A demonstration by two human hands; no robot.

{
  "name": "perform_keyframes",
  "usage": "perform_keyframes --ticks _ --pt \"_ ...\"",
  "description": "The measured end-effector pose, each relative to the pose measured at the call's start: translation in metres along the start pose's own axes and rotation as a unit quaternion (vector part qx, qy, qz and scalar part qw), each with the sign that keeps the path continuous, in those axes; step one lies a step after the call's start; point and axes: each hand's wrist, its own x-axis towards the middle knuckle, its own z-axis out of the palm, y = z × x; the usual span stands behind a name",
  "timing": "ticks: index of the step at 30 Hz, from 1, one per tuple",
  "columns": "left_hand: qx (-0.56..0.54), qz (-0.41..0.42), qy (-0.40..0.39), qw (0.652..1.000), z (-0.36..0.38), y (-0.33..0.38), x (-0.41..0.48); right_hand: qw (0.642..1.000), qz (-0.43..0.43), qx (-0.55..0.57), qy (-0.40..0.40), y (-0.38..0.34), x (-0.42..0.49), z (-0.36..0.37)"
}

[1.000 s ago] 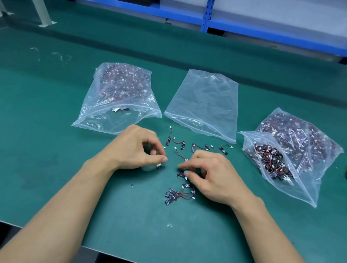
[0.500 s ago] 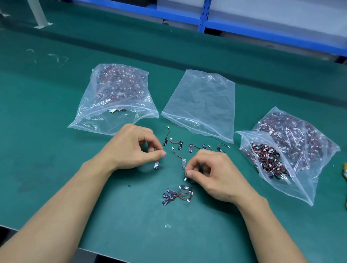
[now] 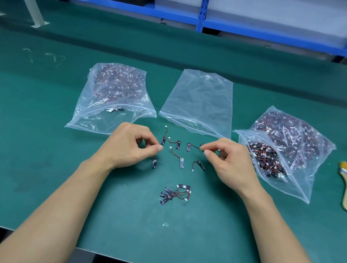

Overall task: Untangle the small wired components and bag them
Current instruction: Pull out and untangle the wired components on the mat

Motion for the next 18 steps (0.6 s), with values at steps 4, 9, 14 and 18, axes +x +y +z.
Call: perform_keyframes --ticks 4,9,14,18 --pt "-0.001 -0.004 -0.001 1.000 0.001 0.000 0.000 0.988 -0.110 0.020 -0.108 -0.020 -0.011 0.001" --pt "-0.001 -0.003 -0.003 1.000 0.002 0.001 0.000 0.959 -0.142 -0.067 -0.235 -0.030 -0.016 0.010" --pt "0.001 -0.002 -0.006 1.000 0.003 0.001 0.000 0.953 -0.142 -0.071 -0.260 -0.027 -0.017 0.017" --pt "-0.001 -0.002 -0.007 1.000 0.003 0.001 0.000 0.961 -0.130 0.024 -0.242 -0.025 -0.015 0.016"
